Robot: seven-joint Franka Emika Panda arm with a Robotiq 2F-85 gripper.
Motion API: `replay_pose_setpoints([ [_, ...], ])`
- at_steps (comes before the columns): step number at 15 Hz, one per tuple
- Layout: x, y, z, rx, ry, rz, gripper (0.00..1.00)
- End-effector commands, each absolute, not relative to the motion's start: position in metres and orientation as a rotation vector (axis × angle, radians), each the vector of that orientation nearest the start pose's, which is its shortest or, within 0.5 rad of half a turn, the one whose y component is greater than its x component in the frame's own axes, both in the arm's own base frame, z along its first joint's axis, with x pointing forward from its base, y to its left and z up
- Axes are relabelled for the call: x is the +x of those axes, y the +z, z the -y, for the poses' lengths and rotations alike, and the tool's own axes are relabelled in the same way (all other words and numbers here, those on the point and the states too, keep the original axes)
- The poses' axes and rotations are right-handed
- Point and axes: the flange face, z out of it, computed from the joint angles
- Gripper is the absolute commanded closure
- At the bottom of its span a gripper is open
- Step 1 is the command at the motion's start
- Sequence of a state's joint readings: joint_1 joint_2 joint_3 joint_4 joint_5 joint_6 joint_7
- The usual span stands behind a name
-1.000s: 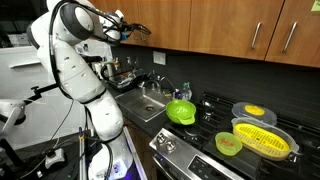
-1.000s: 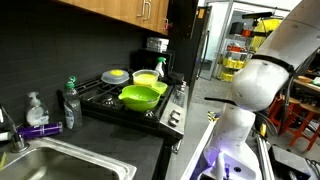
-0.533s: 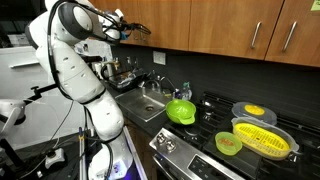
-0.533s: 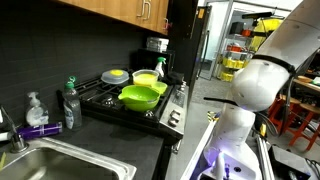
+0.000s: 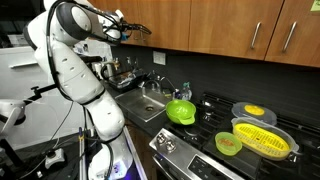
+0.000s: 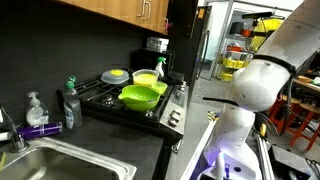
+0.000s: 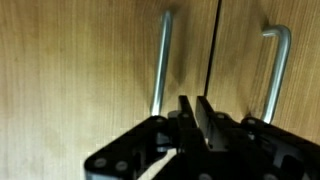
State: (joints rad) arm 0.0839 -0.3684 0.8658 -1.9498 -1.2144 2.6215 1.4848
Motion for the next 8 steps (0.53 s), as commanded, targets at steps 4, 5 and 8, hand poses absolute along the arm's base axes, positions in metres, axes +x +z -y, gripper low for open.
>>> replay_pose_setpoints([
  [4, 0.2293, 0.6573, -0.4920, -2.171, -1.939, 0.504, 1.00],
  [5, 0.2289, 0.6571, -0.4923, -2.170, -1.939, 0.507, 1.00],
  [8, 0.2279, 0.6567, -0.4924, -2.170, -1.934, 0.513, 1.00],
])
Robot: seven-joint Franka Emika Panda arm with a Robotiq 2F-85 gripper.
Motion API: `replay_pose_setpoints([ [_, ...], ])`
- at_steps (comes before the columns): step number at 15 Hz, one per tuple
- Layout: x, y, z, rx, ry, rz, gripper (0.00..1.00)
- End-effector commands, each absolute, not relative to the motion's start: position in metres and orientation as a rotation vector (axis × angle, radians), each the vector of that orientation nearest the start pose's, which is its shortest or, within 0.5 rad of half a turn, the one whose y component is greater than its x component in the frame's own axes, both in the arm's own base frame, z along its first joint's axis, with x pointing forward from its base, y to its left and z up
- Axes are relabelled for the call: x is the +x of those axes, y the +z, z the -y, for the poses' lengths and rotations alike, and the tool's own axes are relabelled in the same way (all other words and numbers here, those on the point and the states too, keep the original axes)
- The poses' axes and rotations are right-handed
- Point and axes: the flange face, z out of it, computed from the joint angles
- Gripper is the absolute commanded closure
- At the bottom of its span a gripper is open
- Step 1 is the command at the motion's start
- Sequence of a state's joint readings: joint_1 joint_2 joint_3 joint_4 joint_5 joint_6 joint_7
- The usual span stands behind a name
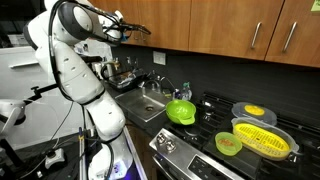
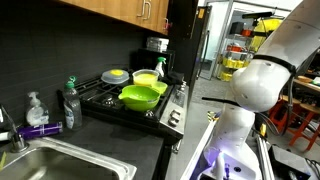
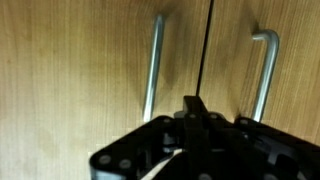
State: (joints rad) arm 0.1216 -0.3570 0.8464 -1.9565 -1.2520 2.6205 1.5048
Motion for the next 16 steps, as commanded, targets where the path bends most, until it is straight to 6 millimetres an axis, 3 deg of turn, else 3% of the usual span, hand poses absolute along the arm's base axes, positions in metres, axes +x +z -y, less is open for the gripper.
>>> replay_pose_setpoints([
  [1, 0.228, 0.657, -0.492, -2.170, -1.934, 0.513, 1.00],
  [9, 0.219, 0.655, -0.489, -2.170, -1.930, 0.512, 1.00],
  [16, 0.188, 0.639, -0.485, -2.172, -1.921, 0.516, 1.00],
])
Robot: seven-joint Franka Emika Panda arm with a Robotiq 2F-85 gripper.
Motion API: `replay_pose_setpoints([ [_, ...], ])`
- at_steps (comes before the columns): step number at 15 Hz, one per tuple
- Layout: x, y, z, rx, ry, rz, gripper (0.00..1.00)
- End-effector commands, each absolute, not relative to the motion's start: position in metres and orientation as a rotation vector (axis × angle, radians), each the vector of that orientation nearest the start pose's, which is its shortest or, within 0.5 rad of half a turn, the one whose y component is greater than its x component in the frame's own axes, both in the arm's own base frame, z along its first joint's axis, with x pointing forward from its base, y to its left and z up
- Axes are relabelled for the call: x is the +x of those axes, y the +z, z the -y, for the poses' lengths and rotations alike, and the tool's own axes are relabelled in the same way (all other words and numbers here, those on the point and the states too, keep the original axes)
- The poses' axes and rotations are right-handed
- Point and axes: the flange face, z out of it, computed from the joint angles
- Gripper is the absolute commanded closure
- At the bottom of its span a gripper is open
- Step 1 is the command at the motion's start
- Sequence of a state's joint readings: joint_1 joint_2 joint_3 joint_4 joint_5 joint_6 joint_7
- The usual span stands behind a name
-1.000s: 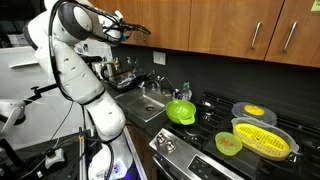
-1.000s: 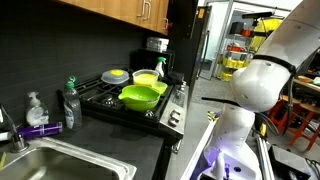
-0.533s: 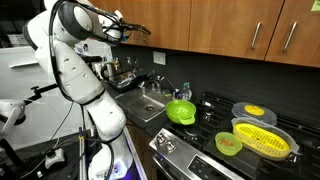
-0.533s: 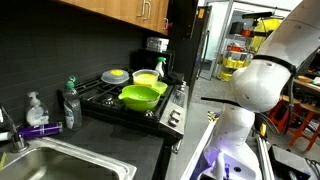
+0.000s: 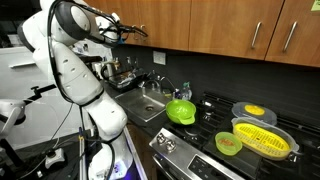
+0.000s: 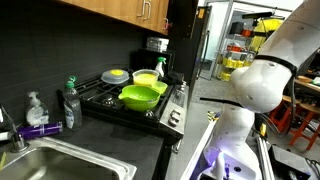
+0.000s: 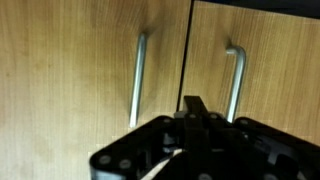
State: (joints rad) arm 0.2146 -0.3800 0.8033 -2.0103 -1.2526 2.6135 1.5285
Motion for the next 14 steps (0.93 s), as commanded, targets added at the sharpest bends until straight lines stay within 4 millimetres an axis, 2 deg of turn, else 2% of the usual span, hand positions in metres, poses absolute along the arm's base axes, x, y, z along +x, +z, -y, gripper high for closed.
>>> replay_pose_setpoints([
  [1, 0.184, 0.638, -0.484, -2.173, -1.923, 0.513, 1.00],
  [5, 0.173, 0.635, -0.480, -2.171, -1.947, 0.523, 1.00],
  [6, 0.171, 0.637, -0.479, -2.167, -1.950, 0.533, 0.75],
  [8, 0.171, 0.642, -0.479, -2.162, -1.957, 0.548, 0.69],
  [13, 0.178, 0.659, -0.481, -2.175, -1.989, 0.568, 0.35],
  [14, 0.176, 0.648, -0.482, -2.172, -1.972, 0.562, 0.52],
])
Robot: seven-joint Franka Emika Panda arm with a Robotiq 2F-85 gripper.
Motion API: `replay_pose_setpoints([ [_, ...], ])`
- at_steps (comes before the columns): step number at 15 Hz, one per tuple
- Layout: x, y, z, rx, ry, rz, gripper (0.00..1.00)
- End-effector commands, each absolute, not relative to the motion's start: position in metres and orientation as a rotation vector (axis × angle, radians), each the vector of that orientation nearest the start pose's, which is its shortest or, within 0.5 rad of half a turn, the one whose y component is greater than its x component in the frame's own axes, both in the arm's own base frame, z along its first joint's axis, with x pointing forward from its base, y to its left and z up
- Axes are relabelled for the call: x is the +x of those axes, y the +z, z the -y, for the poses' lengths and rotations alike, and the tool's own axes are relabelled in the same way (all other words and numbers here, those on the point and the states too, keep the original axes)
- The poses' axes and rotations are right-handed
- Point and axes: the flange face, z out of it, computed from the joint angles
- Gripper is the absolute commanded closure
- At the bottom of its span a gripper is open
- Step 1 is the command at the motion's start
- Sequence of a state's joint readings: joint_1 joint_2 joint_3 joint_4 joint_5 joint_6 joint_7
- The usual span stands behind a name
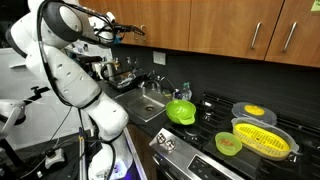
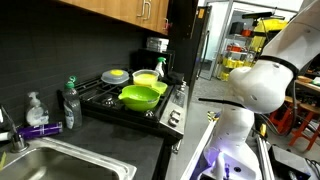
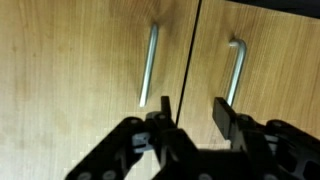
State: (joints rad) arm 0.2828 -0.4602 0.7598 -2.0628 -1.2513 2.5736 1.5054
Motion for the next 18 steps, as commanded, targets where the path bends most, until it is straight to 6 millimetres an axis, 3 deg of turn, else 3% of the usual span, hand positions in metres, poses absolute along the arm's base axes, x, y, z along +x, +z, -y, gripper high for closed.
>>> replay_pose_setpoints([
  [1, 0.177, 0.651, -0.482, -2.171, -1.980, 0.562, 0.45],
  [3, 0.177, 0.654, -0.481, -2.169, -1.985, 0.560, 0.35],
  [11, 0.177, 0.654, -0.481, -2.170, -1.986, 0.561, 0.35],
  [12, 0.177, 0.654, -0.481, -2.170, -1.986, 0.561, 0.10],
  [15, 0.182, 0.652, -0.478, -2.177, -1.969, 0.558, 0.00],
  [18, 0.188, 0.654, -0.475, -2.179, -1.963, 0.558, 0.00],
])
